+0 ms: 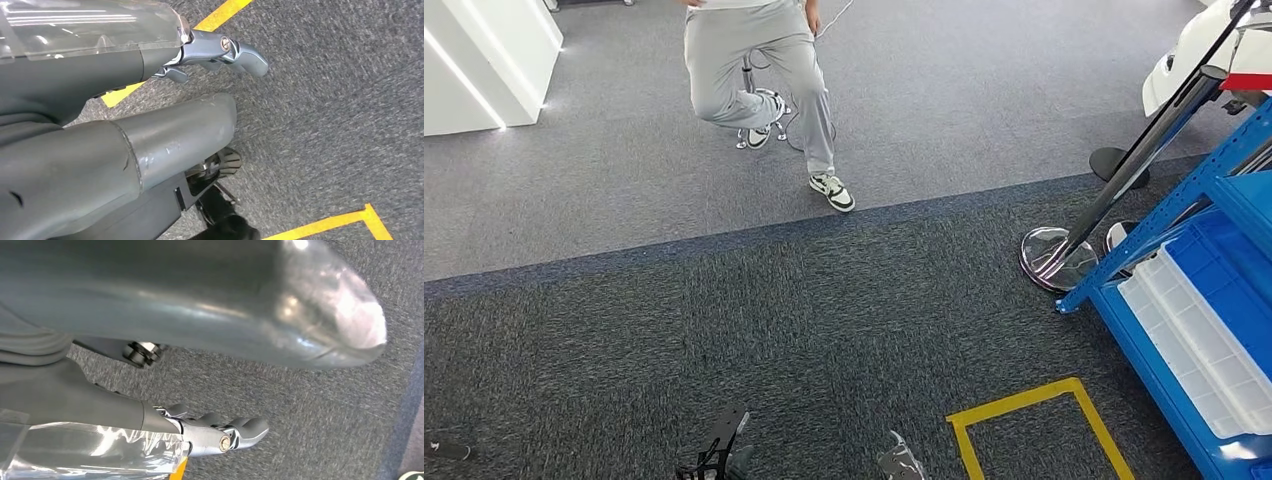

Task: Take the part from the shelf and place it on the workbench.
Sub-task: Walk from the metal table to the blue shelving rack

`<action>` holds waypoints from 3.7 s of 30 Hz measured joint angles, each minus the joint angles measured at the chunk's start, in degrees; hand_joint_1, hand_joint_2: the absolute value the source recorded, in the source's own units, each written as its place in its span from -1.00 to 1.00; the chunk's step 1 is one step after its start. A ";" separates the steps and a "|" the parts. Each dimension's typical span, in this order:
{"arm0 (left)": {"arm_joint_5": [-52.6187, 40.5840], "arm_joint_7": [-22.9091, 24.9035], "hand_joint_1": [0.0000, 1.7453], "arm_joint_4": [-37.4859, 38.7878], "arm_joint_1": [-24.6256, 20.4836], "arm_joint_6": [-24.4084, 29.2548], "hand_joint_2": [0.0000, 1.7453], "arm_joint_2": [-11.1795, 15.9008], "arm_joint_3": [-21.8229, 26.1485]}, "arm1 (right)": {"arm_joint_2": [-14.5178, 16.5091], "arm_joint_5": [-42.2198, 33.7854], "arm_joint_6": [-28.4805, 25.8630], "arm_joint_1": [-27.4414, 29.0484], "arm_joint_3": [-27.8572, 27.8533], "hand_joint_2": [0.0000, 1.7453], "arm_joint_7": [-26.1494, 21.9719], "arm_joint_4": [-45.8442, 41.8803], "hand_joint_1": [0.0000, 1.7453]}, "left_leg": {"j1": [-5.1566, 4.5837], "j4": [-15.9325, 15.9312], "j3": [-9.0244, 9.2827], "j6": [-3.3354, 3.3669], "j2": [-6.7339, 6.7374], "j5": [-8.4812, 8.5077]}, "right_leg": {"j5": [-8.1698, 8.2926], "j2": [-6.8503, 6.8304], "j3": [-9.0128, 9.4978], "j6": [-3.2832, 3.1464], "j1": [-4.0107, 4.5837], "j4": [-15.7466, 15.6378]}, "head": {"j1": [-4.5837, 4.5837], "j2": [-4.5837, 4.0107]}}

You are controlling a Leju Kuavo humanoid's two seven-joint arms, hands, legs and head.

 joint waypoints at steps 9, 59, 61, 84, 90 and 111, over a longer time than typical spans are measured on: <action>-0.17 -0.02 -1.00 0.00 -0.18 -0.29 -1.00 -0.02 0.08 | 0.05 1.22 -1.12 -0.23 -0.02 1.00 0.81 -0.02 -1.00 | -0.41 0.54 -0.01 -0.39 -0.61 -0.56 | 8.04 0.40 7.55 -0.96 0.39 -16.75 | -0.05 0.00; -1.02 0.11 -1.00 -0.02 -0.46 0.03 -1.00 -0.50 0.23 | 0.07 4.03 -2.43 -1.08 -0.15 1.00 1.74 1.55 -1.00 | -0.79 1.80 0.41 -1.67 2.85 -2.37 | 8.11 -0.83 7.24 -2.52 0.38 -16.56 | -0.75 0.00; -1.07 0.11 -1.00 -0.02 -0.44 0.03 -1.00 -0.49 0.23 | 0.14 4.04 -2.36 -1.16 -0.15 1.00 1.75 1.55 -1.00 | -0.41 7.23 -1.90 -2.38 1.20 -5.68 | 8.38 -0.15 7.29 -2.86 0.04 -16.83 | -0.87 0.00; -1.49 0.63 -1.00 -0.02 -0.58 -0.50 -1.00 -0.33 0.26 | -0.04 4.04 -1.48 -1.14 -0.15 1.00 3.34 1.05 -1.00 | -0.82 0.56 0.38 -0.08 3.38 -0.69 | 6.98 -2.16 6.73 -1.72 0.96 -13.64 | -0.53 0.00; -1.74 0.85 -1.00 -0.04 -0.90 0.03 -1.00 -0.52 0.26 | -0.40 3.85 -0.92 -1.26 -0.29 -1.00 3.67 0.78 -1.00 | -0.85 2.67 -0.20 -1.61 3.11 -2.53 | 8.45 -1.03 7.97 -3.10 0.66 -17.31 | -0.48 0.00; -1.52 1.08 -1.00 -0.04 -0.66 0.33 -1.00 -0.61 0.26 | -0.69 3.83 0.25 -1.54 -0.56 -1.00 3.43 1.10 -1.00 | 0.42 0.96 -0.25 -0.62 2.17 -0.66 | 2.12 0.61 -0.48 0.11 -0.43 -0.96 | -0.19 0.00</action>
